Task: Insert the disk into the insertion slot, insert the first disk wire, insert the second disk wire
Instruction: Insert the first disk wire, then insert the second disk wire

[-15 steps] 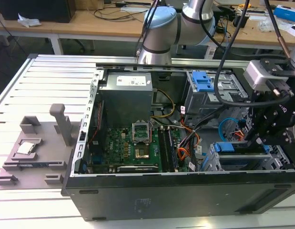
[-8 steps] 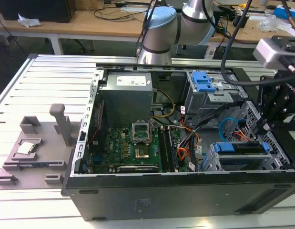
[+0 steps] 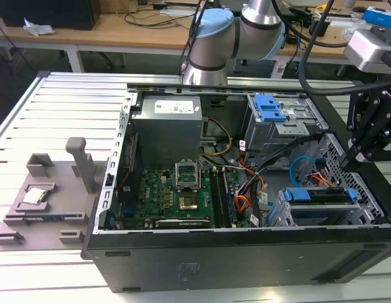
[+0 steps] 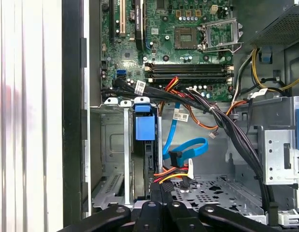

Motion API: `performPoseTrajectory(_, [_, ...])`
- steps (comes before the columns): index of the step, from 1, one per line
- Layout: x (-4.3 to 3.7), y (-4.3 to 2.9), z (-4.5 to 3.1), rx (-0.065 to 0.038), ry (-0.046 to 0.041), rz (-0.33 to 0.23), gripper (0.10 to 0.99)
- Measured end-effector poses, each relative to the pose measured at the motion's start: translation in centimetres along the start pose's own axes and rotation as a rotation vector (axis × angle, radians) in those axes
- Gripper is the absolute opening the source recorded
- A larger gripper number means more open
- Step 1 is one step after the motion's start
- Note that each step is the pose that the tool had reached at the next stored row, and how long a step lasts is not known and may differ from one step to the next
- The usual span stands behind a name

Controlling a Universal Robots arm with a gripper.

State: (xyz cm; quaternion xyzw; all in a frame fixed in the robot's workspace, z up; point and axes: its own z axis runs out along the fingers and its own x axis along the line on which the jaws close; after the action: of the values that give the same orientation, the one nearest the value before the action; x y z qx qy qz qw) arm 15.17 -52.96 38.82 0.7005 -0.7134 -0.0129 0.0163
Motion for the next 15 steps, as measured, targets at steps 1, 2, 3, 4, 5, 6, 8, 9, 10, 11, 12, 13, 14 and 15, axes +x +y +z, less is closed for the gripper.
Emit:
performPoseTrajectory(1, [0.00, 0.00, 0.00, 0.000, 0.0000, 0.000, 0.106])
performPoseTrajectory(2, [0.00, 0.00, -0.01, 0.000, 0.0000, 0.000, 0.106])
performPoseTrajectory(3, [0.00, 0.00, -0.01, 0.000, 0.0000, 0.000, 0.106])
performPoseTrajectory(4, [0.00, 0.00, -0.01, 0.000, 0.0000, 0.000, 0.106])
performPoseTrajectory(5, [0.00, 0.00, -0.01, 0.000, 0.0000, 0.000, 0.106])
performPoseTrajectory(6, [0.00, 0.00, -0.02, 0.000, 0.0000, 0.000, 0.106])
performPoseTrajectory(8, [0.00, 0.00, -0.02, 0.000, -0.0001, 0.000, 0.106])
performPoseTrajectory(9, [0.00, 0.00, -0.02, 0.000, 0.0000, 0.000, 0.106])
performPoseTrajectory(10, [0.00, 0.00, -0.02, 0.000, 0.0000, 0.000, 0.106])
performPoseTrajectory(11, [0.00, 0.00, -0.03, 0.000, 0.0000, 0.000, 0.106])
performPoseTrajectory(12, [0.00, 0.00, -0.03, 0.000, 0.0000, 0.000, 0.106])
performPoseTrajectory(13, [0.00, 0.00, -0.04, 0.000, 0.0001, 0.000, 0.169])
performPoseTrajectory(14, [0.00, 0.00, -0.04, 0.000, 0.0000, 0.000, 0.235])
performPoseTrajectory(15, [0.00, 0.00, -0.04, 0.000, 0.0000, 0.000, 0.294])
